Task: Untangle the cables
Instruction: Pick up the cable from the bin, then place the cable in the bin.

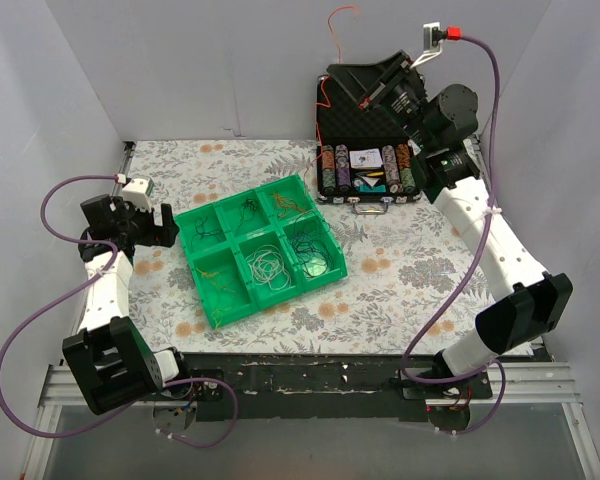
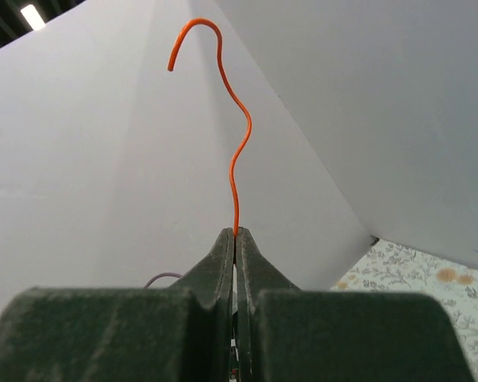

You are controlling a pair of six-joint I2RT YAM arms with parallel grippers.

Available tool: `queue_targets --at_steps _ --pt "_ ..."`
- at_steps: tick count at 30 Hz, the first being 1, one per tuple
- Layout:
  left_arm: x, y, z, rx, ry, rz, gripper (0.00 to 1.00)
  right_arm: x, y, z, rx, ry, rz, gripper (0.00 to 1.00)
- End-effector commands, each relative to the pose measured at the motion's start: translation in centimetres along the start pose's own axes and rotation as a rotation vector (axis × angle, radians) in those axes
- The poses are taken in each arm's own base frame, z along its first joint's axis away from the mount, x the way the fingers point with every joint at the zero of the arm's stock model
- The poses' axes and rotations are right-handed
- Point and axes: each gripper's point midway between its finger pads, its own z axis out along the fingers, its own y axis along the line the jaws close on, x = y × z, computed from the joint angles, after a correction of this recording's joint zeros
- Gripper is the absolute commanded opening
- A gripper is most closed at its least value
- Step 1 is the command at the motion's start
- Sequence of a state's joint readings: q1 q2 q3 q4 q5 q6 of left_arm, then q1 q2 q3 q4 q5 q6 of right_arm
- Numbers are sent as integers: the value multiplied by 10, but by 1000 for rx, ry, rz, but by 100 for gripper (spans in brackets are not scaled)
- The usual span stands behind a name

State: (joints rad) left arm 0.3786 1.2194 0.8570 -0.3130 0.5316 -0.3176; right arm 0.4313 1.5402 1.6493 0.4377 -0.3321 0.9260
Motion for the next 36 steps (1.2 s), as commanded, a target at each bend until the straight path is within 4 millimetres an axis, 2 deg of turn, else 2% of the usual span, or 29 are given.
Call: queue_targets --at_steps 1,5,7,9,11,14,17,20,21,24,28,33,36 --pt "-3 -2 -5 2 -22 13 86 -26 46 3 -103 -41 -95 1" --pt "-7 -4 -7 12 -32 16 86 -24 48 6 -116 -20 -94 1" --pt "-18 -17 -13 72 -59 29 85 -23 52 5 -122 -16 -98 1" --pt "-37 -47 -27 222 -132 55 85 -20 50 5 -115 -13 -109 1" --pt "-52 -67 -39 311 -193 78 85 -22 52 6 -116 -23 -125 1" --pt "-57 -103 -54 486 -232 113 87 -24 62 11 -129 -17 -144 1" --pt "-64 -157 -63 649 -269 215 90 -18 62 15 -132 2 -130 1" --pt "-61 -224 -57 771 -279 318 93 -7 61 13 -128 19 -111 1" --pt "-57 -236 -53 803 -277 313 93 -4 60 11 -123 21 -105 1" --pt "-66 -248 -31 818 -296 186 90 9 61 4 -115 40 -92 1" --pt "-66 -277 -18 886 -260 200 91 21 61 -7 -95 54 -94 1" --pt "-61 -314 -7 931 -255 260 91 23 59 -16 -82 52 -94 1" --pt "-65 -326 3 911 -276 258 89 25 58 -19 -78 55 -91 1"
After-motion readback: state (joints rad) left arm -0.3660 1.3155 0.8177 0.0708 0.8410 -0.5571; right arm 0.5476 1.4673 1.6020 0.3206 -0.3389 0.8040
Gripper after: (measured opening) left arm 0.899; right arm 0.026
